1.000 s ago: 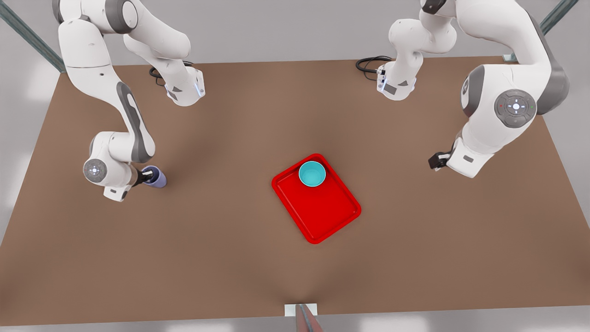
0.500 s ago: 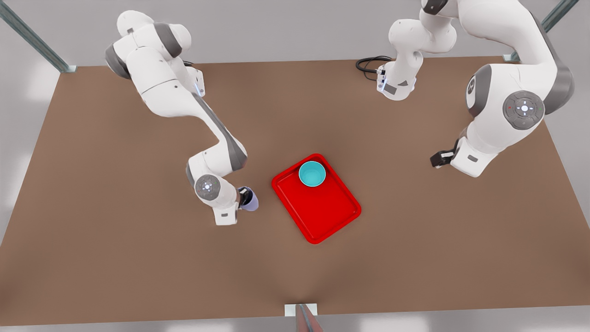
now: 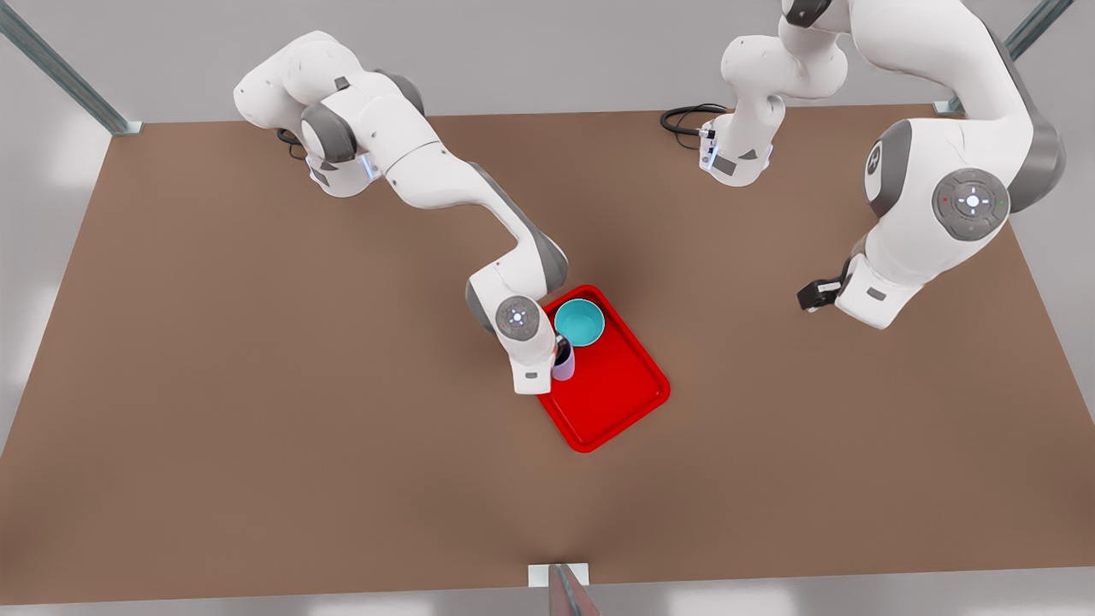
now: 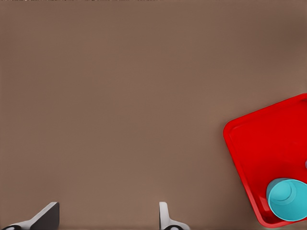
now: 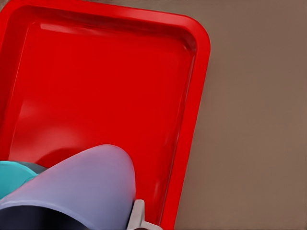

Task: Place the bowl on the tray with the left arm and the cup on the tray with the right arm

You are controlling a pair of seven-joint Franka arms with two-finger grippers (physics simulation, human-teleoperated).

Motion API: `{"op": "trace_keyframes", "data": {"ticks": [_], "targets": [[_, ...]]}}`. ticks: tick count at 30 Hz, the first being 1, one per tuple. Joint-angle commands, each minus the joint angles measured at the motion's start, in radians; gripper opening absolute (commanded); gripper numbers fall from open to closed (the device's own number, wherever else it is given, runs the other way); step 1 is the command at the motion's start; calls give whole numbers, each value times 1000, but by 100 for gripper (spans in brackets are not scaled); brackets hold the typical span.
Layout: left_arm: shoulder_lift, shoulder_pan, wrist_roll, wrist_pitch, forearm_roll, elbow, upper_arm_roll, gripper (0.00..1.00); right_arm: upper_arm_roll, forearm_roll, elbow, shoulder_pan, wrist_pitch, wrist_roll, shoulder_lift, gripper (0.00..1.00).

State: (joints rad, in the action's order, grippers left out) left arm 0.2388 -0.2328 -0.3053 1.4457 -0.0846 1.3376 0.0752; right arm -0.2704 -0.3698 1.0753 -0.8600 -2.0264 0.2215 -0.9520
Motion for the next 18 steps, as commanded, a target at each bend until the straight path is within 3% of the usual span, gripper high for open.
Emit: {"op": "trace_keyframes", "data": {"ticks": [1, 8, 12, 14, 15, 16, 18], "targets": [[1, 0, 0, -1, 0, 0, 0, 100, -6, 5, 0, -5, 0, -2, -1, 21], [-1, 0, 0, 1, 0, 2, 0, 100, -10, 5, 0, -11, 26, -13, -22, 21], [1, 0, 0, -1, -1, 0, 0, 100, -7, 5, 0, -11, 26, -13, -24, 30], [1, 0, 0, -1, -1, 0, 1, 100, -6, 5, 0, -11, 26, -13, -28, 45], [-1, 0, 0, -1, -1, 0, 1, 100, -6, 5, 0, -11, 26, -13, -28, 47], [-1, 0, 2, -1, -1, 0, 1, 100, -6, 5, -2, -11, 26, -13, -30, 54], [-1, 0, 2, -2, -1, 2, 1, 100, -6, 5, -2, -11, 25, -13, -28, 85]]}}
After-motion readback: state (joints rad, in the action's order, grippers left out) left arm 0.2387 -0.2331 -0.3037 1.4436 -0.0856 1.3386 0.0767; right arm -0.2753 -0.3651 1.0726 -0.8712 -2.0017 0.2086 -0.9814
